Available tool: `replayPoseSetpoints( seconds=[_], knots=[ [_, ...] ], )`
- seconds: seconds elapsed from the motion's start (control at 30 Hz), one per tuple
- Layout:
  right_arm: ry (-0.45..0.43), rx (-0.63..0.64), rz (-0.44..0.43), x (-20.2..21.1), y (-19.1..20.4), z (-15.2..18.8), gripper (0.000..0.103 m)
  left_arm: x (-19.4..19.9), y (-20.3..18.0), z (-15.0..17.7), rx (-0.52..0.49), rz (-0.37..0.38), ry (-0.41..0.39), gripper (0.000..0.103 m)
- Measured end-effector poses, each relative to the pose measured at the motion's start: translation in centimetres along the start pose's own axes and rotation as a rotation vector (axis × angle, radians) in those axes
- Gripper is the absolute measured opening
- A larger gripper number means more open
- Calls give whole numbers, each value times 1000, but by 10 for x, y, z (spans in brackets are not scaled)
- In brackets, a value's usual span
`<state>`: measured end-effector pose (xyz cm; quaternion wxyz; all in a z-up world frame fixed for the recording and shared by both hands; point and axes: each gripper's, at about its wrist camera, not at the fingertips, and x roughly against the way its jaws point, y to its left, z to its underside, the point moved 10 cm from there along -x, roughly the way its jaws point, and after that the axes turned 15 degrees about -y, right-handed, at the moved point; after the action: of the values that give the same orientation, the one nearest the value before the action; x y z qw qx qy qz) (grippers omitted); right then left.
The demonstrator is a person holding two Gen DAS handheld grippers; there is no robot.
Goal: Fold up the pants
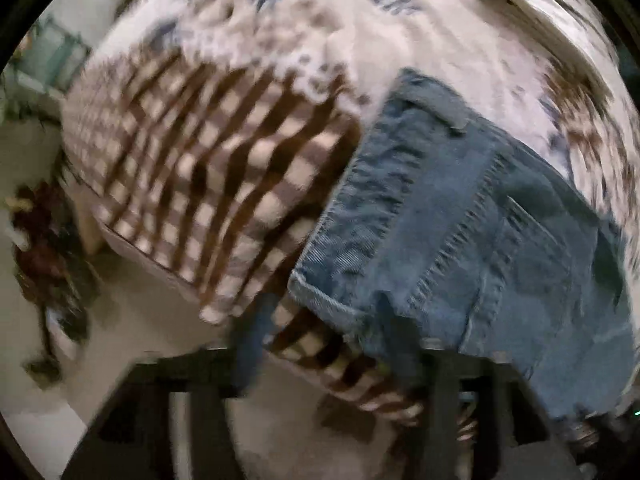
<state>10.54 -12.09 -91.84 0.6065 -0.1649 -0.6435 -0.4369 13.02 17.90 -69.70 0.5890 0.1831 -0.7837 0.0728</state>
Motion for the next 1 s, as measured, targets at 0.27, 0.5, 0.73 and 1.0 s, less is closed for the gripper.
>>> replayPoseSetpoints(
  seconds=[0.27,0.5,0.73,1.0],
  knots=[
    [-271,-171,63,77,-97,-97,43,28,-145,35,-213,145,-32,88],
    [-556,-405,104,161,-224,-224,43,34,-290,73,-386,210,-33,88],
    [-603,-426,142,184,-290,-317,36,55,-398,108,-458,240,-39,88],
    [-585,-365,184,177,-316,-346,9,70,-472,143,-546,237,-34,88]
  ],
)
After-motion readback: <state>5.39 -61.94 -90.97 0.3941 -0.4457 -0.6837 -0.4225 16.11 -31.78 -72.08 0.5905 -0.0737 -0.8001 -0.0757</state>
